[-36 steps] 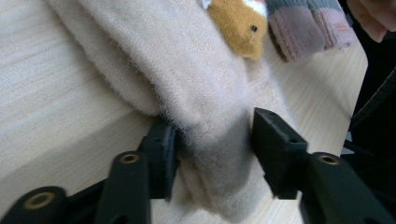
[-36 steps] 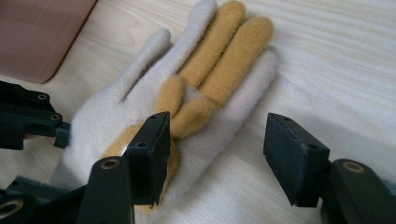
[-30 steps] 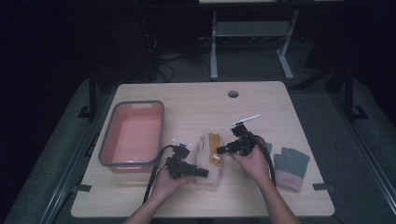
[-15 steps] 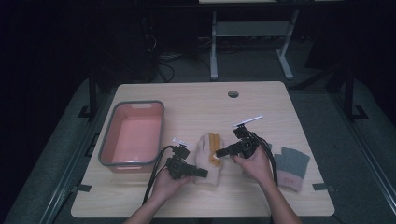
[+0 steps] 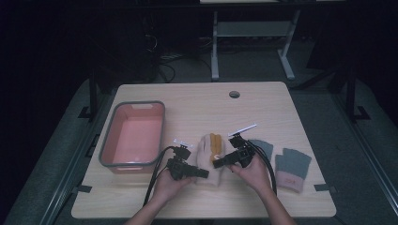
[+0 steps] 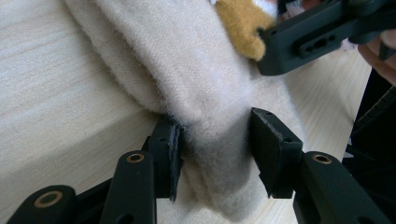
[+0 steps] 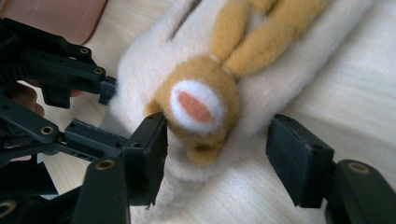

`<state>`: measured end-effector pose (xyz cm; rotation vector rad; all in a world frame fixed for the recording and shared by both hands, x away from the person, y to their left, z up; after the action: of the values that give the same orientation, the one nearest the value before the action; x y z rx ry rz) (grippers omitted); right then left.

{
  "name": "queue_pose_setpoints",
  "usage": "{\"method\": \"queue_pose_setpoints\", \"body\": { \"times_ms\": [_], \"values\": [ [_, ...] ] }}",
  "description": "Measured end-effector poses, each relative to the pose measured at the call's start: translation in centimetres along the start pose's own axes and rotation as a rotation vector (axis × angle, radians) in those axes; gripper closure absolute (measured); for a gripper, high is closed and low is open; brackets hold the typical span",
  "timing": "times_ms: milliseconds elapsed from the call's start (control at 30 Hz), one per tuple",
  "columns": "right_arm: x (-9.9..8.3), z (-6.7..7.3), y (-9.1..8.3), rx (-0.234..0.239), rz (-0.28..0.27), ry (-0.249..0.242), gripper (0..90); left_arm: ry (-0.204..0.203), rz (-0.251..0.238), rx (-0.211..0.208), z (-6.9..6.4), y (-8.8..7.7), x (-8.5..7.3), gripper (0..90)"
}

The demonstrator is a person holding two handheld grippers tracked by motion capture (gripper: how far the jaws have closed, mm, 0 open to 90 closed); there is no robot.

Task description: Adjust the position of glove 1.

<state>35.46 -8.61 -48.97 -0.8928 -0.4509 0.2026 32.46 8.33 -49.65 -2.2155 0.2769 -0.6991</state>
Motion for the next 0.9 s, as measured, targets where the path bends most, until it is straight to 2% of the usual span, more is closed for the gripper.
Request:
{"method": "queue_pose_setpoints", "body": {
  "times_ms": [200,233,333,400,433,567,700,733,900],
  "values": [
    [-0.4,0.3,0.7,0.008,-0.029,0.033,49.1,-0.005,-0.002,0.003,-0.1,0.0,0.0,54.6],
    [-0.5,0.5,0.9,0.002,-0.043,0.039,53.9,-0.004,0.0,0.002,-0.1,-0.1,0.0,50.5],
    [-0.7,0.6,1.1,0.005,-0.054,0.045,59.2,-0.021,-0.013,-0.012,-0.1,-0.4,-0.1,46.8],
    [-0.9,0.6,1.1,0.005,-0.067,0.05,60.9,-0.017,0.006,-0.01,0.0,-0.5,-0.3,44.9],
    [-0.9,0.6,1.2,0.005,-0.068,0.057,62.3,-0.03,0.001,-0.017,0.0,-0.4,-0.4,47.3],
    [-1.0,0.7,1.3,0.009,-0.069,0.063,64.9,-0.034,-0.009,-0.013,0.0,-0.2,-0.3,54.5],
    [-1.0,0.8,1.5,0.033,-0.075,0.094,69.3,-0.031,-0.013,-0.013,0.0,0.0,-0.2,61.1],
    [-1.0,0.7,1.6,0.037,-0.082,0.085,70.4,-0.025,-0.013,-0.012,0.0,0.0,-0.2,62.6],
    [-0.9,0.4,1.8,0.076,-0.079,0.092,73.4,-0.022,-0.019,-0.022,0.0,0.0,-0.1,65.7]
  ]
}}
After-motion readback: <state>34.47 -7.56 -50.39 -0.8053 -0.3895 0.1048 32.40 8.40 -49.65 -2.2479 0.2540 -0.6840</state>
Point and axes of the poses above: each handheld gripper's, and its own axes: y roughly forward along the jaws, x roughly out of its top, z roughly to its left, the point moved 5 cm from there along y, roughly forward along the jaws, and after that the axes turned 5 degrees about z, right-handed, at the moved point
